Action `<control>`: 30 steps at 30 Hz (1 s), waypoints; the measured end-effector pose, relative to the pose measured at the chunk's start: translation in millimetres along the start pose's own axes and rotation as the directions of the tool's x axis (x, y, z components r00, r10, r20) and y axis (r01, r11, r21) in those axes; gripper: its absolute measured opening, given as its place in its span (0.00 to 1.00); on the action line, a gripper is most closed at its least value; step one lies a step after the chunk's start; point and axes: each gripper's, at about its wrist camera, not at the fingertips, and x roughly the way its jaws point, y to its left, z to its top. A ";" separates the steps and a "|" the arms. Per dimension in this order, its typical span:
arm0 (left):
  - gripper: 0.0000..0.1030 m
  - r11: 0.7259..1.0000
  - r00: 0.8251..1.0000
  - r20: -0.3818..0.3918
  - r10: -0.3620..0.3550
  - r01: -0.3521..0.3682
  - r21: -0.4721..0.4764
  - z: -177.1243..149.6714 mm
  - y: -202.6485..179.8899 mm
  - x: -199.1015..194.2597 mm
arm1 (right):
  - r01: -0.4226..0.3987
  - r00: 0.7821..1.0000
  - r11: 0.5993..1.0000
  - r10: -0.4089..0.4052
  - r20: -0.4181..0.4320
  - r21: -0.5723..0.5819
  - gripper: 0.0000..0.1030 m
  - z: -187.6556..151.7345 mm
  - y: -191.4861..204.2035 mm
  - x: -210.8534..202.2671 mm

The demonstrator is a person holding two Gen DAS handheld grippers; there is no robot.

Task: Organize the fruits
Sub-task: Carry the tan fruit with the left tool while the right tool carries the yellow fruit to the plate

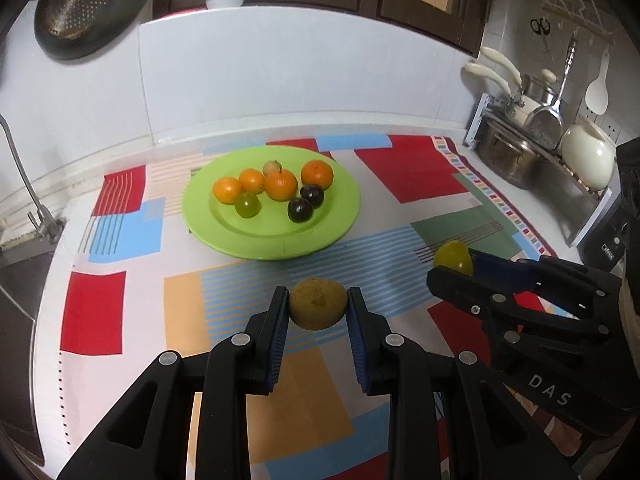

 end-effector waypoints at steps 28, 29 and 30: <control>0.28 0.997 0.987 0.159 0.014 -0.026 0.069 74.0 32.0 -20.5 | 0.018 0.990 0.998 -0.011 0.144 -0.052 0.29 73.1 27.6 -5.0; 0.28 0.997 0.987 0.158 0.015 -0.026 0.069 76.5 32.6 -18.5 | 0.017 0.989 0.999 -0.010 0.144 -0.052 0.29 76.3 27.3 -3.2; 0.28 0.997 0.987 0.157 0.017 -0.028 0.070 79.7 34.2 -16.0 | 0.017 0.989 0.998 -0.009 0.145 -0.052 0.29 79.4 26.9 -1.0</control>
